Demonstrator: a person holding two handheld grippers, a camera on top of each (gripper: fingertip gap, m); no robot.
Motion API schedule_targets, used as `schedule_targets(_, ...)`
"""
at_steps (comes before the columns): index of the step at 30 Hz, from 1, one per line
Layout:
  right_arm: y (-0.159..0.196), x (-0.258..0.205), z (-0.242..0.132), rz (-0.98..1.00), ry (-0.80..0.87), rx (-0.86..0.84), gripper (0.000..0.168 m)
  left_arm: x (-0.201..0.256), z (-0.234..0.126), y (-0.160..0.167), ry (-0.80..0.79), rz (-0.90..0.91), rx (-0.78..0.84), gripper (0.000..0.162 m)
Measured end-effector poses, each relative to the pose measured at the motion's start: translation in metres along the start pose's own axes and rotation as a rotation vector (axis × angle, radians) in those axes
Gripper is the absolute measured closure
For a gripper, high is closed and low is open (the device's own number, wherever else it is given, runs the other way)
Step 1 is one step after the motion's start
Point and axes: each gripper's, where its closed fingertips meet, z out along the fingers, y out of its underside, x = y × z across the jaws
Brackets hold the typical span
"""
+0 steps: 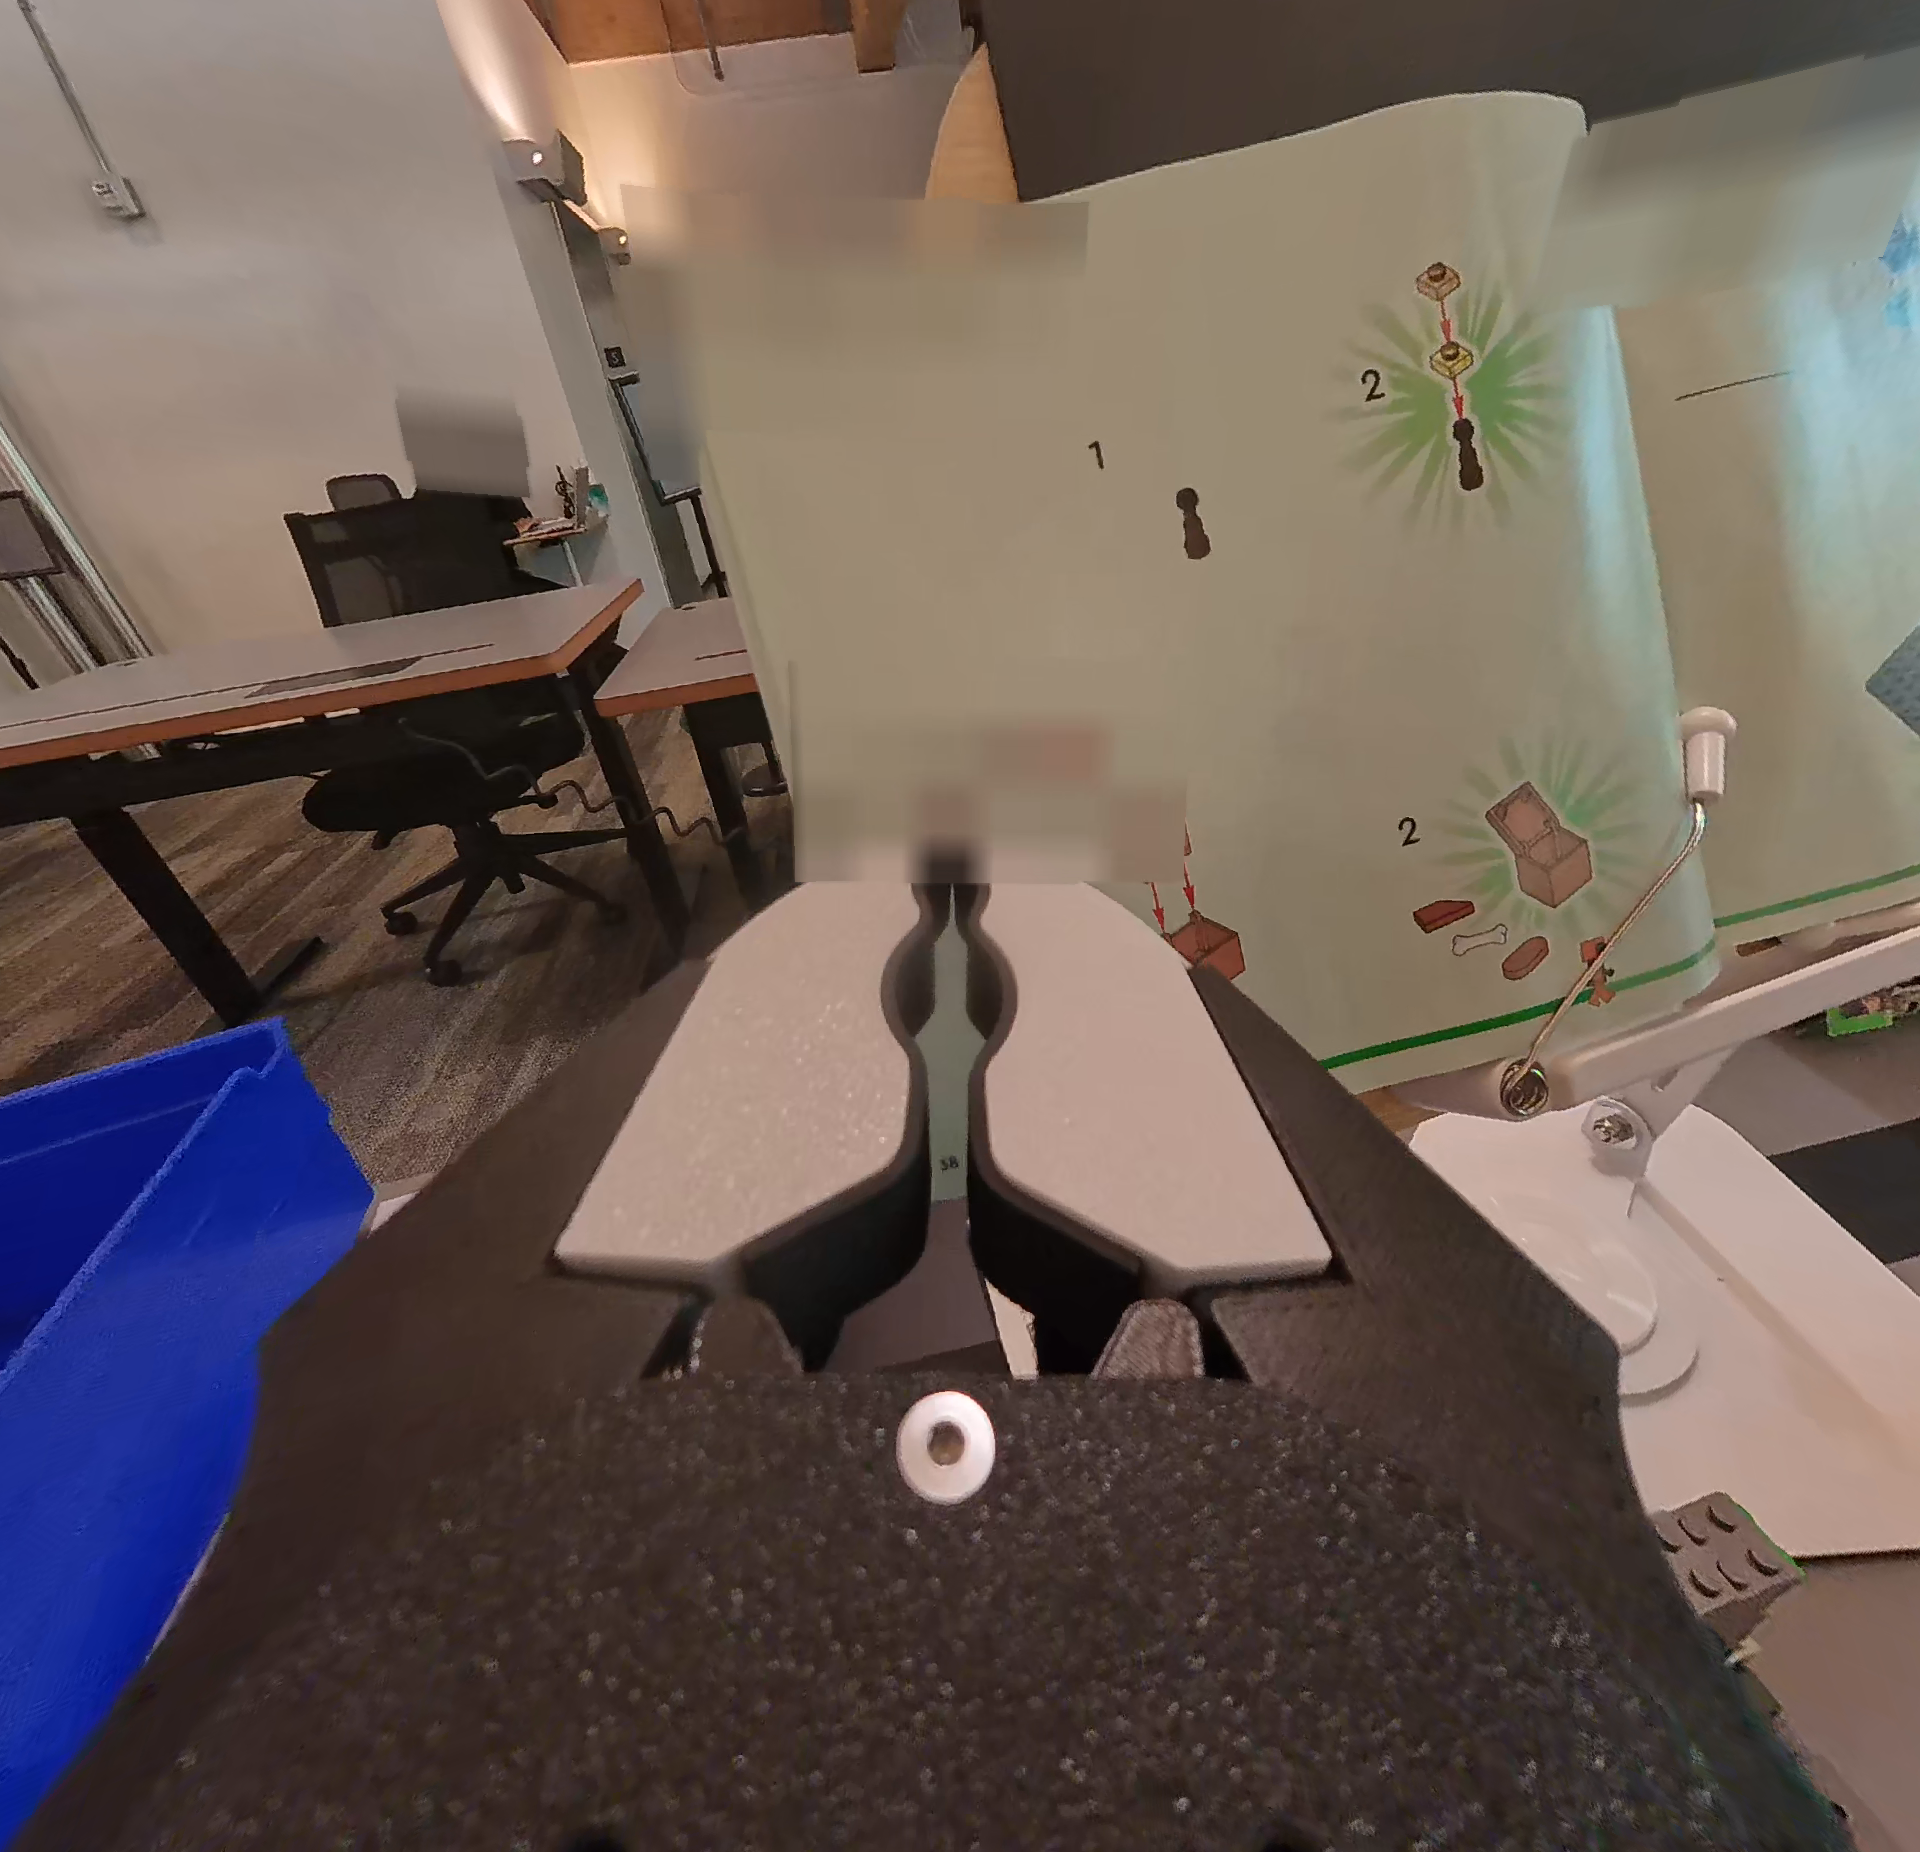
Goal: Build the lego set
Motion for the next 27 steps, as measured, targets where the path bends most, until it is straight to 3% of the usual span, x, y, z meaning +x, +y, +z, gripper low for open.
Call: schedule_targets(27, 0.006, -0.005, 0.002, 0.013, -0.034, -0.026, 0.168, 0.016, 0.000, -0.007, 0.035, -0.002, 0.025, 0.162)
